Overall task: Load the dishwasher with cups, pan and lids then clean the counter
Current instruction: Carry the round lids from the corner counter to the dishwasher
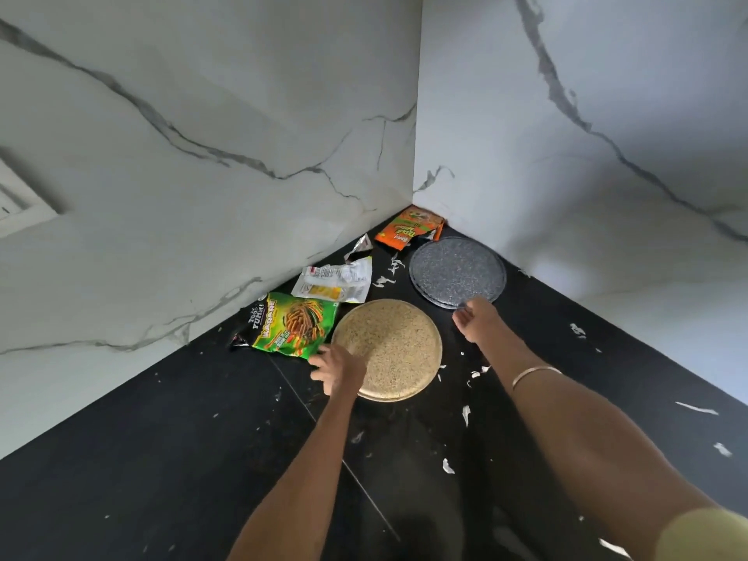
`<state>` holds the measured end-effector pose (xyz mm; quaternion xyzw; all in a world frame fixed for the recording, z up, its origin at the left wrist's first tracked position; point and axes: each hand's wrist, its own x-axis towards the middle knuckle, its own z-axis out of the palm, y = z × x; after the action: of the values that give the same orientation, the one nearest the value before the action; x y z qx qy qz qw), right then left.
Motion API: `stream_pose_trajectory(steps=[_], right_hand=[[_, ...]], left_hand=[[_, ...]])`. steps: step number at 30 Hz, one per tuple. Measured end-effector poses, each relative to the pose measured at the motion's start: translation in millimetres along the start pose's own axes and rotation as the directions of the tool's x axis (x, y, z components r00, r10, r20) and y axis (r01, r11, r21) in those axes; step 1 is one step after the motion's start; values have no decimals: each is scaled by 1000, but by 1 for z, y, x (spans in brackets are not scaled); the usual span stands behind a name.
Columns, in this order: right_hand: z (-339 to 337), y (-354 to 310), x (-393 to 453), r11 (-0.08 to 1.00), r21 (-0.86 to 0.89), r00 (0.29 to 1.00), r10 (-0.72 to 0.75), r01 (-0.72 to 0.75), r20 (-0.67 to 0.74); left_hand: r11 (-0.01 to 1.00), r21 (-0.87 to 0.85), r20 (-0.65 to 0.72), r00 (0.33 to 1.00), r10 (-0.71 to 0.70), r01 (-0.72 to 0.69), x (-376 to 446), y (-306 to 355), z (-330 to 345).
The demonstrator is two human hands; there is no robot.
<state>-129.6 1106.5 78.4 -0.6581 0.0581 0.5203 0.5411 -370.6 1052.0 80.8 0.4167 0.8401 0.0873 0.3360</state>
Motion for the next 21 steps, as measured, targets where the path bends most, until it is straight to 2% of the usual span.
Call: stream_pose_trajectory(steps=[2,4,8,9,12,15,17,21], right_hand=[[12,2,19,999,43,999,34,-33,-19],[23,-1,25,996,85,996,-28,20,87],[33,-15,2,938,313,989,141,-148,44],[34,-20,1,931,333,989,140,-150,52],[32,-22,0,958,275,996,65,-81,67],[21,-26,3,966,252,997,41,-55,59],[12,-30,-3,965,261,997,5,-23,71],[-9,-34,-28,980,191,994,-76,60,75]], left_hand=[[999,-36,8,1000,-9,9,8,-1,0],[996,-90,16,1000,-5,6,14,0,-1],[977,-212,-5,1000,13,-14,19,3,-2],[969,-247,-10,1000,13,-15,18,4,-3],[922,-386,31,999,-15,26,18,4,-5],[816,-553,175,981,-85,170,21,3,-8],[761,-608,271,960,-68,226,24,1,-9],[751,-635,261,965,-7,178,12,5,-18]])
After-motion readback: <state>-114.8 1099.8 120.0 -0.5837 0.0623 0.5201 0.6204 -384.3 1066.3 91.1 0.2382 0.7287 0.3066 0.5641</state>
